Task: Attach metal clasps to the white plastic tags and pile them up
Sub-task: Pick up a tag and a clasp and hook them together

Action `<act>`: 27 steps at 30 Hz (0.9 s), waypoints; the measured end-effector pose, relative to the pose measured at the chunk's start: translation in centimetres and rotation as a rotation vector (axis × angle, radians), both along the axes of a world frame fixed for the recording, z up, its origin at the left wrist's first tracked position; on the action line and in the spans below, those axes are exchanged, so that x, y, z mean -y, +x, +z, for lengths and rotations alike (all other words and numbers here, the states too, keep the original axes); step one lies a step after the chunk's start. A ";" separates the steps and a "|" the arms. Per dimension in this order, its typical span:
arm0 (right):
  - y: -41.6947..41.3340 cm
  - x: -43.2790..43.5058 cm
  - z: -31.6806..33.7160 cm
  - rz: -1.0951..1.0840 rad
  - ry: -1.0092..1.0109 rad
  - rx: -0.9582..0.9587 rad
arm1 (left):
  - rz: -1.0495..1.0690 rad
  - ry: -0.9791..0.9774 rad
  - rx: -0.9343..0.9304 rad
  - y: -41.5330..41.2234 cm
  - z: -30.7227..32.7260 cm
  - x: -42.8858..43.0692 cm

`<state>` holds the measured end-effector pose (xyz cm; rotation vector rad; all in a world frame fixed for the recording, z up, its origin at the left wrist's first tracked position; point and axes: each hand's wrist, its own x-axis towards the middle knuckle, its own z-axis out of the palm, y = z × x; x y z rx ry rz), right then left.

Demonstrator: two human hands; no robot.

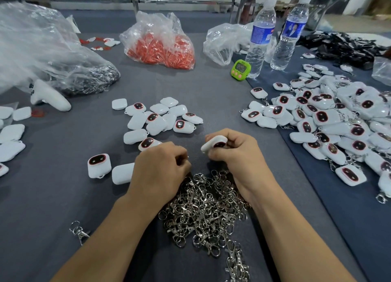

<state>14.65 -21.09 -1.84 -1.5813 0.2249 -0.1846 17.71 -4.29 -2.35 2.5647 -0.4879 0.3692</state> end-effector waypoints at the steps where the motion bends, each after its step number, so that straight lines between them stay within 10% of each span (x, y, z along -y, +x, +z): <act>1: 0.0 0.0 -0.1 -0.010 -0.058 0.012 | -0.030 -0.044 -0.034 0.2 0.0 -0.1; 12: 0.4 -0.5 -0.6 -0.041 -0.501 0.022 | -0.237 -0.179 -0.180 0.4 0.0 -0.4; 27: 0.6 -0.5 -0.1 -0.008 -0.503 -0.006 | -0.195 -0.171 -0.119 0.2 -0.1 -0.3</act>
